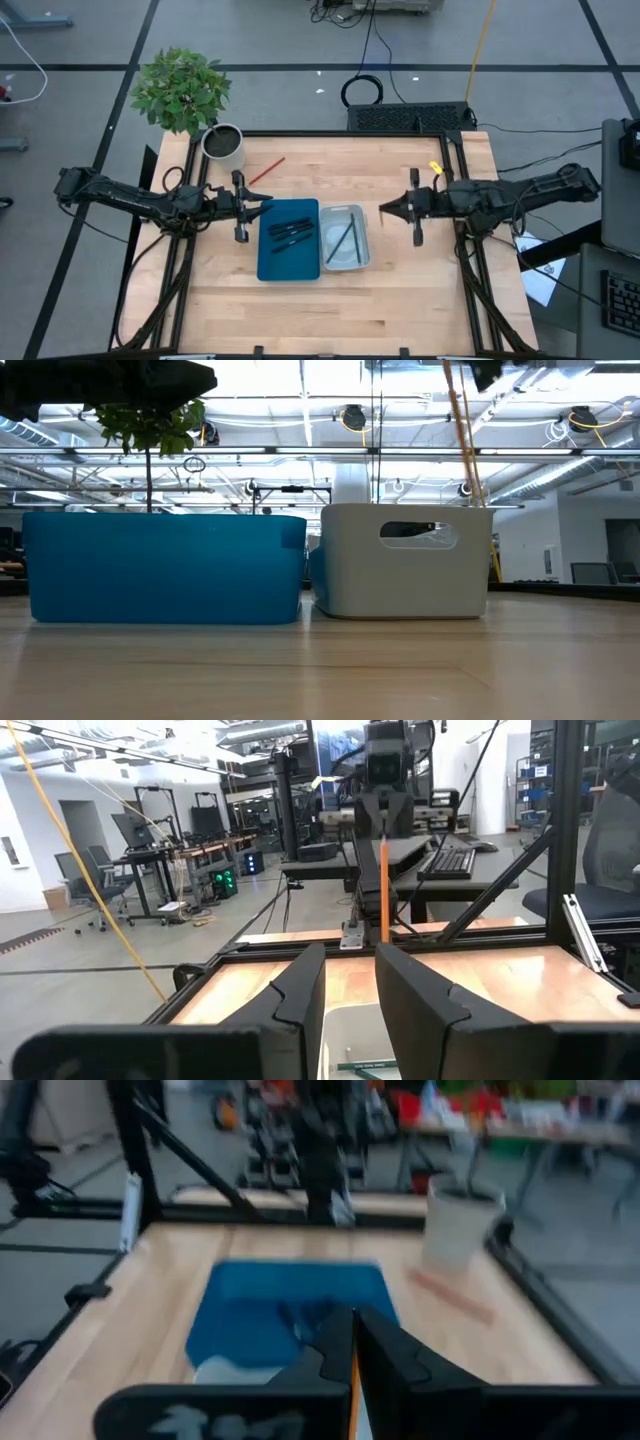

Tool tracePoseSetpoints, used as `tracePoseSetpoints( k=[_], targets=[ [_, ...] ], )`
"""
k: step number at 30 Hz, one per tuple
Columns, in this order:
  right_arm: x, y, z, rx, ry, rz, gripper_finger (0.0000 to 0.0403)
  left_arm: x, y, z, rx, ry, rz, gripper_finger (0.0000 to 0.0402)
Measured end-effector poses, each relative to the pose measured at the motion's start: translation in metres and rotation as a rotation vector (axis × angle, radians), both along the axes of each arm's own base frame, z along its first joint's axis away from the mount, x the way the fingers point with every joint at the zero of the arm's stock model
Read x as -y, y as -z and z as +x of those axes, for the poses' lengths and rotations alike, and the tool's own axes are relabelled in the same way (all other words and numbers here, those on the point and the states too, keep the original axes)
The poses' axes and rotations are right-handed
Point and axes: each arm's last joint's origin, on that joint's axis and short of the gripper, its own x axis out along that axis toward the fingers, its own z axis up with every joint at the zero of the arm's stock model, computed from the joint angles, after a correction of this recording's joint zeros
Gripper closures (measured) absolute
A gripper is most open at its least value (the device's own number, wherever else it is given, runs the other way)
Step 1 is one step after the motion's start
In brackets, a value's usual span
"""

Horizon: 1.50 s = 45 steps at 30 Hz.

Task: Sort pens & pencils
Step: Put the orange pencil into the white bin

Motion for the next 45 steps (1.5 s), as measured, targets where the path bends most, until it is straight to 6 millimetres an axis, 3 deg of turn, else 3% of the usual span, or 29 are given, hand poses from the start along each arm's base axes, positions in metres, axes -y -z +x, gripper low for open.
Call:
tracePoseSetpoints(
  k=[4,13,28,35,39,45],
  targets=[
    [0.005,-0.004,0.01,0.097,-0.082,-0.047,0.0403,0.0,0.0,0.0,0.002,0.013,-0.002,0.0304],
    [0.014,0.023,0.015,0.079,-0.066,-0.027,0.0403,0.001,-0.002,0.0,0.019,0.048,0.031,0.0304],
    [0.015,0.021,0.009,0.111,-0.068,-0.023,0.0403,0.001,-0.002,0.0,0.016,0.021,0.039,0.0304],
    [0.013,0.005,0.012,0.253,-0.117,-0.024,0.0403,0.001,-0.002,0.0,0.014,0.014,0.082,0.0304],
    [0.011,-0.001,0.027,0.22,-0.129,0.019,0.0403,0.001,-0.002,0.0,0.015,0.014,0.082,0.0304],
    [0.007,-0.01,0.074,0.034,-0.115,0.073,0.0403,0.0,-0.002,0.0,0.015,0.007,0.075,0.0304]
  ],
)
